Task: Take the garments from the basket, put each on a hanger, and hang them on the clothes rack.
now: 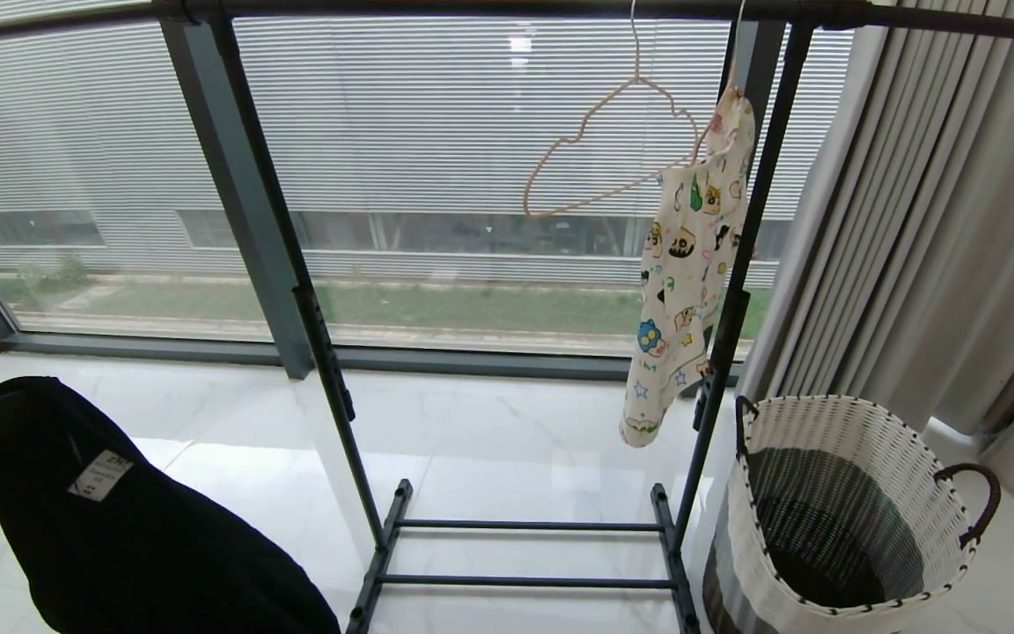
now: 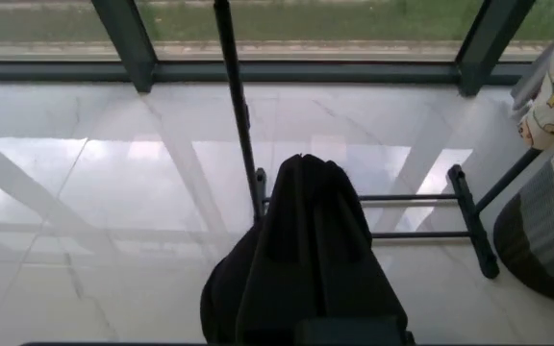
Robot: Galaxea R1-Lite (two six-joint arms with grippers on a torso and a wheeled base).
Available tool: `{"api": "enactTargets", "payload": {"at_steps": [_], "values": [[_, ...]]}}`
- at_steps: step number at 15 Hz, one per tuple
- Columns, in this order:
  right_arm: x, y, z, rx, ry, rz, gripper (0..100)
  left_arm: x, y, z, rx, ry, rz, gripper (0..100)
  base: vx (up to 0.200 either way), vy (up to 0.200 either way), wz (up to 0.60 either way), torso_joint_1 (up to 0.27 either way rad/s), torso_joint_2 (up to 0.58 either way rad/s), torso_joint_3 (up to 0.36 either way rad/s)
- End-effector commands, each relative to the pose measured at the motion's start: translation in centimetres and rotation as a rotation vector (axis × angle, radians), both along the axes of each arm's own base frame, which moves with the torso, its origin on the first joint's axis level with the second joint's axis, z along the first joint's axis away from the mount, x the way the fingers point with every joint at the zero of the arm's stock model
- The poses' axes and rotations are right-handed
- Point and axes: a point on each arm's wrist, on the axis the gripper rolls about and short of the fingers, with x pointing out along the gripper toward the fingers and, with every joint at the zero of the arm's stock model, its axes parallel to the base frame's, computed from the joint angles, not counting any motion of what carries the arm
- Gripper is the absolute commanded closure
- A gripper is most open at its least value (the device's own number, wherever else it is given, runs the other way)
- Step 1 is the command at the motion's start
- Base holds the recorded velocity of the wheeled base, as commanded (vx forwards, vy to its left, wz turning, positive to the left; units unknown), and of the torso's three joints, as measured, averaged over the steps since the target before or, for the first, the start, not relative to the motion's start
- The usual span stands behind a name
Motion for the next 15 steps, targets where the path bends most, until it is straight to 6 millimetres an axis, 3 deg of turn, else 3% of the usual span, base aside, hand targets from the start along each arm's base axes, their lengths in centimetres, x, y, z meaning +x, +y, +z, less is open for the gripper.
{"api": "enactTargets", "payload": {"at_steps": [1, 5, 7, 15], "values": [[0.4, 0.1, 0.1, -0.002, 0.006, -0.004, 0, 0.1, 0.3, 0.0, 0.001, 0.004, 0.029, 100, 0.000, 0.000, 0.00, 0.188, -0.48, -0.290], [1.2, 0.3, 0.3, 0.007, -0.021, -0.005, 0, 0.9, 0.3, 0.7, -0.008, -0.056, 0.043, 100, 0.000, 0.000, 0.00, 0.185, -0.47, -0.288], [1.4, 0.4, 0.4, 0.010, -0.031, -0.005, 0, 2.3, 0.2, 1.1, -0.002, -0.092, 0.042, 100, 0.000, 0.000, 0.00, 0.198, -0.49, -0.286], [1.5, 0.4, 0.4, 0.010, -0.031, -0.005, 0, 2.3, 0.1, 0.7, 0.047, -0.080, 0.023, 100, 0.000, 0.000, 0.00, 0.222, -0.50, -0.283]]}}
